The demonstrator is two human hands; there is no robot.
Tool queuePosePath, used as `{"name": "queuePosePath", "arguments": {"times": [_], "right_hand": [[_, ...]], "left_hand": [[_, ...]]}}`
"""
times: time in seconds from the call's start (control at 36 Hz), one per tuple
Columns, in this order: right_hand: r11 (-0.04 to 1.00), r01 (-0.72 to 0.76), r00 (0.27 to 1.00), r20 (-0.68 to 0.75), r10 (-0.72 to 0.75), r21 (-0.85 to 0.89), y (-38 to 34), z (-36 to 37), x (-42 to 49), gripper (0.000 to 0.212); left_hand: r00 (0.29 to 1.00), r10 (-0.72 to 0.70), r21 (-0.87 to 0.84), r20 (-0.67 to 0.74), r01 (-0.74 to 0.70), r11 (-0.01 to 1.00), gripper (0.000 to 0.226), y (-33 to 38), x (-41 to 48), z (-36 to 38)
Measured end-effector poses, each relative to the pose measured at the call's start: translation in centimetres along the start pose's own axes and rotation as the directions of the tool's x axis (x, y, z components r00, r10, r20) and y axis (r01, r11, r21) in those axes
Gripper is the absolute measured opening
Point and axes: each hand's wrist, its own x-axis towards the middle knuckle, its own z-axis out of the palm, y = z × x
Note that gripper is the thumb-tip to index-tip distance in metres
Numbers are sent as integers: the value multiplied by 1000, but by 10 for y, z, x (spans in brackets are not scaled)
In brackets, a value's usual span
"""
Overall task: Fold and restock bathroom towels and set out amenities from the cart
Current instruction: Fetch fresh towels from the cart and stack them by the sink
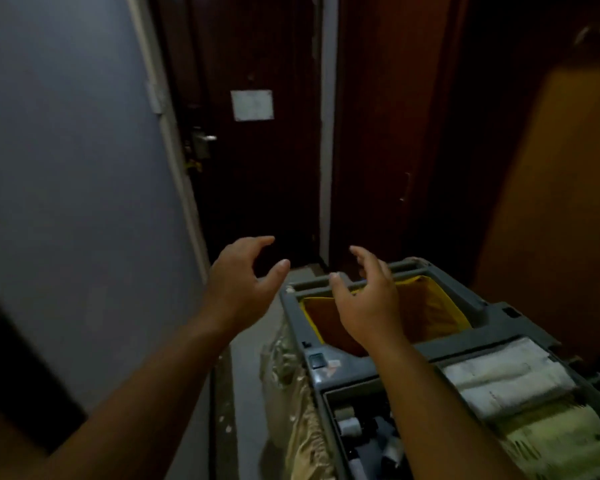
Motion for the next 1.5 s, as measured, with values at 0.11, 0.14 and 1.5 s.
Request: {"name": "queuePosePath", "arguments": {"times": [0.11, 0.14, 1.5], "right_hand": [[979, 149, 984, 73, -160, 141, -65, 36, -18, 58], [966, 189, 974, 91, -207, 176, -81, 46, -23, 58], [568, 154, 201, 537, -819, 808, -591, 711, -492, 34]], "left_hand": [[988, 28, 87, -154, -15, 996, 48, 5, -36, -81], [978, 55, 106, -203, -34, 994, 46, 6, -46, -99], [215, -418, 52, -883, 929, 367, 35, -425, -488, -688]]}}
